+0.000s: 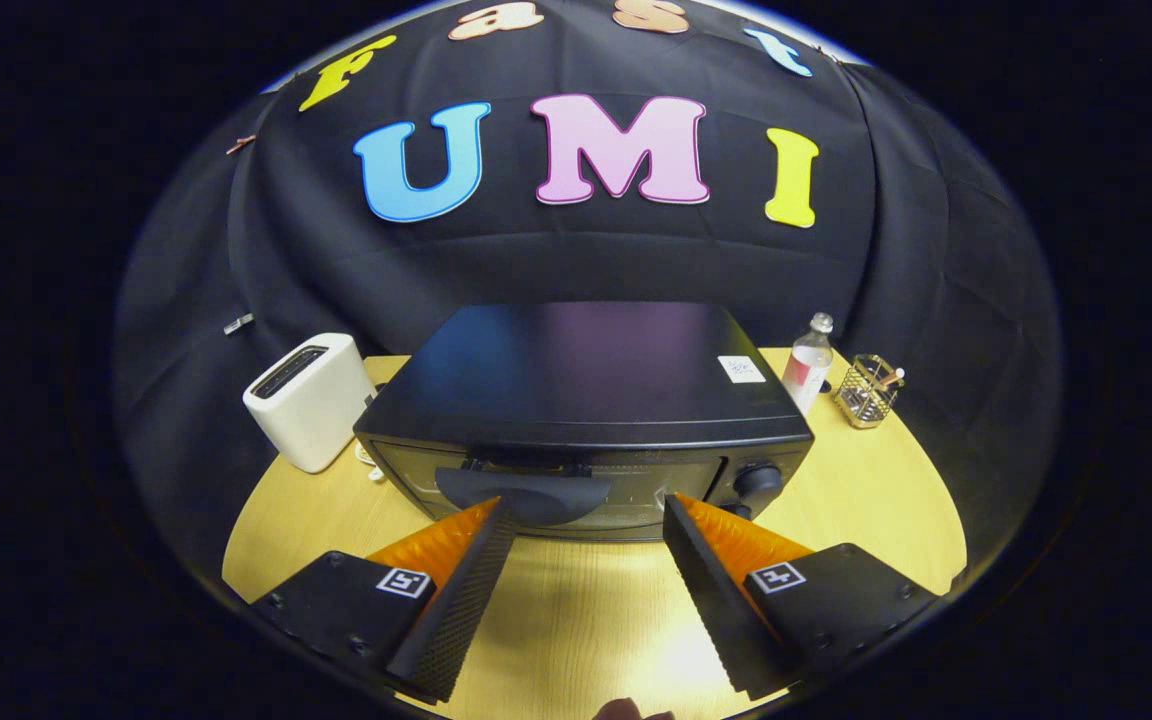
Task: Open the toaster oven, put the food inside, and close the toaster oven door.
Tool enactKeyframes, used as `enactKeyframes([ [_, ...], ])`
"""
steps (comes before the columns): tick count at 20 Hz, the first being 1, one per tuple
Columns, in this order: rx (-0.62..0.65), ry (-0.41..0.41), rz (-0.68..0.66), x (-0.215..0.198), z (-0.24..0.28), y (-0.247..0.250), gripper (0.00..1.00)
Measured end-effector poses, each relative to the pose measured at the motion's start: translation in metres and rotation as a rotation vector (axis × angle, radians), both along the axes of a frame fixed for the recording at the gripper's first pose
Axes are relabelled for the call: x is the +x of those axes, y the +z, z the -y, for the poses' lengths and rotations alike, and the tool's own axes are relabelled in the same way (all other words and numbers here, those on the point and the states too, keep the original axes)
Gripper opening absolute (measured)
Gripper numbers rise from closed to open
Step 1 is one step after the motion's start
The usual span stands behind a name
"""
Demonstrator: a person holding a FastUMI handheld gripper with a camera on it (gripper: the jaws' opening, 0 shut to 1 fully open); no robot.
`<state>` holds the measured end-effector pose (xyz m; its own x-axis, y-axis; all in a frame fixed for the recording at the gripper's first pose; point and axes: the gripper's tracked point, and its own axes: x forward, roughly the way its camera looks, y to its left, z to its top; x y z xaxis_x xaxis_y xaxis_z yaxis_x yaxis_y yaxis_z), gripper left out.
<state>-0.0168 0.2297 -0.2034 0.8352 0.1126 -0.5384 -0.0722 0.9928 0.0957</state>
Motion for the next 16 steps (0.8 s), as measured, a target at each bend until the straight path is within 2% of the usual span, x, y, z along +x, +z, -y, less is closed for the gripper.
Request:
enactKeyframes([
  [8,0.009,-0.024,0.21,0.009,0.044,0.099,0.99],
  [16,0.009,-0.042,0.373,0.015,0.122,0.18,0.99],
])
